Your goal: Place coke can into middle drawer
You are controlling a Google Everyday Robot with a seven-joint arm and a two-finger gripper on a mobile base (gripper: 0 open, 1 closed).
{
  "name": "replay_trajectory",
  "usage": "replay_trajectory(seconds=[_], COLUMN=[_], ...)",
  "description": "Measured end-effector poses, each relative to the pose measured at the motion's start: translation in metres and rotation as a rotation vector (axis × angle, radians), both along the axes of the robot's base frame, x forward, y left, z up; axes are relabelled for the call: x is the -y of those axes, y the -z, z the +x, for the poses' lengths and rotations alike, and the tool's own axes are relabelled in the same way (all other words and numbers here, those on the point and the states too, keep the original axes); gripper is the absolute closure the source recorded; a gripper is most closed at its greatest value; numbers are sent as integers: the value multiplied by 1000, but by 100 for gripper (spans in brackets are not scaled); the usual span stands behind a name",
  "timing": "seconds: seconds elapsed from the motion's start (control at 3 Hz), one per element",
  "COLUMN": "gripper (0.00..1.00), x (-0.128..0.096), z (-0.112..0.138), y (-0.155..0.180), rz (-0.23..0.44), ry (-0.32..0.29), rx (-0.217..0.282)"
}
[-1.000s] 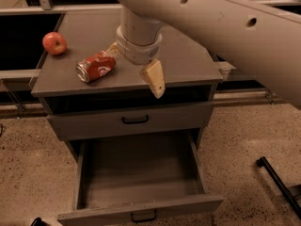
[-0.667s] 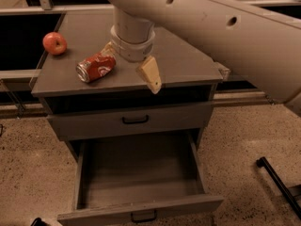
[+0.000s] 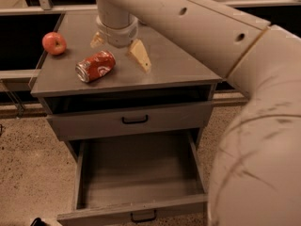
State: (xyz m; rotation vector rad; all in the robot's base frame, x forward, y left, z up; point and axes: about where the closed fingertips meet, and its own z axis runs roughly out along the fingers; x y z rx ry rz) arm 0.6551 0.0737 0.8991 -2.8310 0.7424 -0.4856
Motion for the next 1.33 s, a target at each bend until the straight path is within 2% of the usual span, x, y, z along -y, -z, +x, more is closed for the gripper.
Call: replay_trajectory(seconds=[0.33,0.67,1.0,1.33], gripper=[0,0,16,39], x=[-25,-57,-86,-101], z=[19,30,29,25], y=[-3,8,26,49], rz=[-22,-29,-28,-8], ry=[-47,-84,-105,-110], rx=[-12,-67,-142,-216])
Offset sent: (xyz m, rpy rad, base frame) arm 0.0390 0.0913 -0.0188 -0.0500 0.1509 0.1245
